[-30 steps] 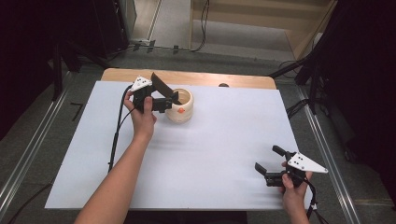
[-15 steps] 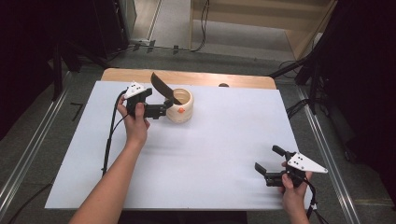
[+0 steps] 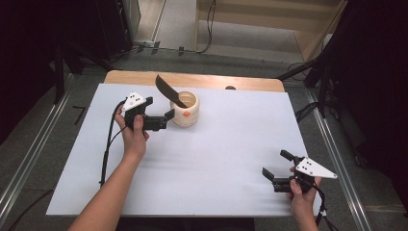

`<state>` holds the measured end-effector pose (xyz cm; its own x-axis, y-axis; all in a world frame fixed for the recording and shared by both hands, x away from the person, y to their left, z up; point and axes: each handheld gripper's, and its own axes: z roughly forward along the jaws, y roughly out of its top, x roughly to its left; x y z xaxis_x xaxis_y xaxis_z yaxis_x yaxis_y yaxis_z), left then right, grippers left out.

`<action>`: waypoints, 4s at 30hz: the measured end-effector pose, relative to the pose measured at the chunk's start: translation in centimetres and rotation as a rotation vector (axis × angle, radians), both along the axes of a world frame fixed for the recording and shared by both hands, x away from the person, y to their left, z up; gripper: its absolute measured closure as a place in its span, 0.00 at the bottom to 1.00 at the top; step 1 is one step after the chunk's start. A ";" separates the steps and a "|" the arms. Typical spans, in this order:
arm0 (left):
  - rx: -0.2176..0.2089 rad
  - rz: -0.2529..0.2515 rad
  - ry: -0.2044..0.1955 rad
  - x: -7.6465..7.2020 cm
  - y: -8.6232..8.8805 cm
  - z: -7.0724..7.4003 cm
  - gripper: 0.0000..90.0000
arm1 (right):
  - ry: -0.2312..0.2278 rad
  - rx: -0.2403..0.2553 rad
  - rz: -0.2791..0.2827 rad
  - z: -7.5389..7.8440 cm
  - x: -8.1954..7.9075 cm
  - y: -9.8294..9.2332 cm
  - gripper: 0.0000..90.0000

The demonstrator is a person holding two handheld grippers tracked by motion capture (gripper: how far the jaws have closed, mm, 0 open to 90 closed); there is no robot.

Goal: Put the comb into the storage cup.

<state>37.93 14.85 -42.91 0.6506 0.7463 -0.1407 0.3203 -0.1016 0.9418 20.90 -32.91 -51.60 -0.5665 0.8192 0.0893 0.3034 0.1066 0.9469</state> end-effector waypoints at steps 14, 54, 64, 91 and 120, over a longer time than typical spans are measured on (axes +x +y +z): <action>-0.001 0.001 -0.021 -2.3 1.3 0.2 0.00 | 0.000 -0.001 0.000 0.0 0.0 0.0 0.00; 0.002 -0.007 -0.057 -10.7 5.5 -1.6 0.00 | -0.003 -0.013 -0.009 -0.1 0.0 0.2 0.00; 0.014 0.018 -0.055 -11.9 7.2 -2.5 0.00 | -0.003 -0.012 -0.009 -0.1 0.0 0.2 0.00; 0.062 0.085 -0.041 -15.6 12.6 -4.5 0.00 | -0.005 -0.014 -0.014 -0.1 0.1 0.2 0.00; 0.041 0.140 0.007 -15.8 16.0 -5.6 0.00 | 0.000 0.032 -0.040 -0.3 0.3 -0.4 0.00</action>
